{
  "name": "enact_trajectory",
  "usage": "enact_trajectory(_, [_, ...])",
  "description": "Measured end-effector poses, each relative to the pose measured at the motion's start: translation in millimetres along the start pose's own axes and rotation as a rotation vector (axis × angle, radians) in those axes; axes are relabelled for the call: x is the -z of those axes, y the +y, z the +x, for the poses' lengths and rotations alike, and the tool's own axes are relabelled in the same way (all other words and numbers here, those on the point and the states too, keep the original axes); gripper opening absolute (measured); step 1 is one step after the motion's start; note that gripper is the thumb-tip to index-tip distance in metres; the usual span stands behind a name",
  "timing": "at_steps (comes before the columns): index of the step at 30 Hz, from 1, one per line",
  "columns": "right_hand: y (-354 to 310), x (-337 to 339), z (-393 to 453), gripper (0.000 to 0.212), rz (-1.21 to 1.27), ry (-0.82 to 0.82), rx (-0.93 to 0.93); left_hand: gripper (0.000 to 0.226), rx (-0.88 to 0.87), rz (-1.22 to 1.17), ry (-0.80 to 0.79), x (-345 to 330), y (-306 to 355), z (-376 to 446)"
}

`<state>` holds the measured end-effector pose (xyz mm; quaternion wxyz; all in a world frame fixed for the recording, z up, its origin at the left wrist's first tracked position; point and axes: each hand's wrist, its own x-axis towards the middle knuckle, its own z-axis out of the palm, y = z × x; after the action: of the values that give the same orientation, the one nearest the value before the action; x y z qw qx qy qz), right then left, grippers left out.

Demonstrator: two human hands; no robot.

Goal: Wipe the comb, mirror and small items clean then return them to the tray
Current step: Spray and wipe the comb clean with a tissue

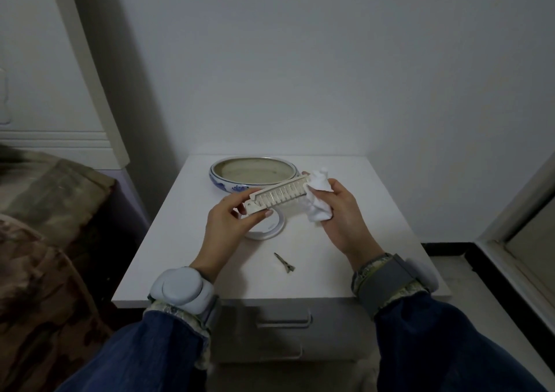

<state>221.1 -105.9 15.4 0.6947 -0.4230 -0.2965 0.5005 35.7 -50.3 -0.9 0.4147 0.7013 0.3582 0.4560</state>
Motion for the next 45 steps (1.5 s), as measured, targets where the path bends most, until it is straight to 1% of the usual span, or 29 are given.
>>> enact_trajectory(2, [0.4,1.3,1.1,0.010,0.058,-0.055,-0.010,0.039,0.004,-0.006,0.003,0.3,0.2,0.0])
enact_trajectory(3, [1.2,2.6,2.0,0.010,0.036,-0.067,-0.005,0.039,0.007,-0.007,0.001,0.4,0.3,-0.4])
enact_trajectory(5, [5.3,6.1,4.9,0.009,-0.088,-0.047,0.029,0.039,0.010,-0.012,-0.005,0.2,0.2,-1.1])
enact_trajectory(6, [6.2,6.7,4.9,0.011,-0.134,-0.034,0.035,0.039,0.010,-0.013,-0.009,-0.1,0.4,-1.3])
enact_trajectory(8, [7.8,7.1,4.6,0.023,-0.184,-0.003,0.041,0.040,0.010,-0.022,-0.009,-0.5,1.3,-1.6])
enact_trajectory(9, [8.6,5.9,3.7,0.022,-0.203,0.019,0.054,0.040,0.017,-0.044,-0.007,-0.9,2.2,-1.7])
enact_trajectory(11, [11.0,3.6,2.1,0.008,-0.250,0.079,0.090,0.041,0.044,-0.130,-0.020,-1.7,3.9,-2.0])
enact_trajectory(14, [12.0,3.1,3.1,0.007,-0.312,0.234,0.177,0.039,0.062,-0.192,-0.018,-2.3,2.0,-2.6])
enact_trajectory(16, [10.0,1.7,3.7,0.003,-0.378,0.275,0.252,0.038,0.058,-0.173,-0.008,-2.6,-0.3,-2.0])
enact_trajectory(17, [9.0,-0.4,3.2,0.002,-0.443,0.261,0.286,0.038,0.053,-0.159,-0.009,-3.0,-1.4,-1.4])
enact_trajectory(21, [10.7,-16.7,-5.0,0.021,-0.609,0.051,0.415,0.036,0.064,-0.124,-0.007,-6.2,-2.7,-1.5])
enact_trajectory(22, [13.0,-19.2,-6.4,0.023,-0.655,0.024,0.456,0.035,0.070,-0.117,0.001,-6.8,-2.7,-1.8])
enact_trajectory(27, [22.7,-24.7,-6.1,0.019,-0.828,0.038,0.653,0.034,0.058,-0.059,0.007,-8.1,-3.4,-1.9])
enact_trajectory(30, [26.8,-27.3,-6.8,0.016,-0.904,-0.011,0.670,0.037,0.003,-0.024,-0.017,-8.0,-0.6,-3.2])
enact_trajectory(32, [28.5,-26.7,-7.5,0.018,-0.948,-0.076,0.652,0.038,-0.034,0.004,-0.017,-7.1,1.0,-3.9])
enact_trajectory(34, [28.2,-25.5,-9.2,0.022,-0.974,-0.151,0.636,0.038,-0.041,0.016,-0.016,-5.9,1.6,-4.1])
enact_trajectory(36, [26.9,-25.3,-10.2,0.022,-0.997,-0.176,0.635,0.037,-0.039,0.011,-0.016,-5.0,1.4,-4.3])
enact_trajectory(39, [25.7,-24.8,-9.5,0.017,-0.983,-0.108,0.662,0.036,-0.032,-0.016,-0.026,-6.8,2.0,-5.5])
enact_trajectory(45, [24.1,-15.9,-2.6,0.008,-0.957,0.104,0.653,0.038,-0.013,-0.028,-0.013,-8.0,0.4,-5.4])
